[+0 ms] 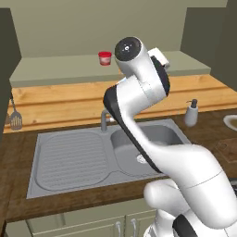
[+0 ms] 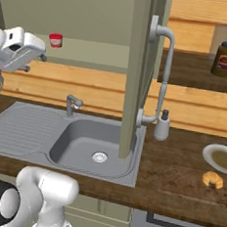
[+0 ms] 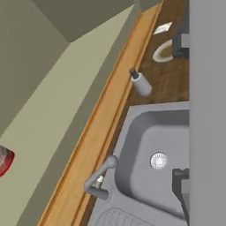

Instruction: From the different types of pastries on the counter, select a croissant and place it on the cutting board. Then retrieve a jar of jam from the cabinet and place it alongside the croissant on the cutting board.

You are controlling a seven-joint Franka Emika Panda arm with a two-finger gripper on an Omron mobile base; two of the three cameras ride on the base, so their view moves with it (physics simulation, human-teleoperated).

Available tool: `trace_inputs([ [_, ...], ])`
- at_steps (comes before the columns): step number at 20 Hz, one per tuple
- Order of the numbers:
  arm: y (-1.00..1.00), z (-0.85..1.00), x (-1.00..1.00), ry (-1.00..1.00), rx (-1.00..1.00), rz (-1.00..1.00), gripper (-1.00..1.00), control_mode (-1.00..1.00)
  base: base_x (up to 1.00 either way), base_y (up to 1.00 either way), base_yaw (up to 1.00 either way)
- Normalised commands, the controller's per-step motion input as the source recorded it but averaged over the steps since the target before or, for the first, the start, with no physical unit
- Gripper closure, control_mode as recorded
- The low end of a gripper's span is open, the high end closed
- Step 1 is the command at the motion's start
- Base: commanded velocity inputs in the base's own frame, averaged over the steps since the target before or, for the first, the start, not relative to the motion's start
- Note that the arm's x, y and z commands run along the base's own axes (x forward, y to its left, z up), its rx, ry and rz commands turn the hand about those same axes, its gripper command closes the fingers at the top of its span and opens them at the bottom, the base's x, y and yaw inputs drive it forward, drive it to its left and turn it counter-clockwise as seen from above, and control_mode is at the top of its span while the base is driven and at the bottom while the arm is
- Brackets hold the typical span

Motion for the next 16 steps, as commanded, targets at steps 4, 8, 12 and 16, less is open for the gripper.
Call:
trace_inputs([
  [4,0.10,0.68,0.14,-0.04,0.26,-0.19,-1.00,-1.00,0.00,0.00,0.00],
  [8,0.11,0.43,0.20,-0.10,0.35,-0.17,-1.00,-1.00,0.00,0.00,0.00],
  [12,0.22,0.13,0.27,-0.18,0.41,-0.21,-1.00,-1.00,0.00,0.00,0.00],
  [16,0.28,0.01,0.35,-0.25,0.40,-0.16,-1.00,-1.00,0.00,0.00,0.00],
])
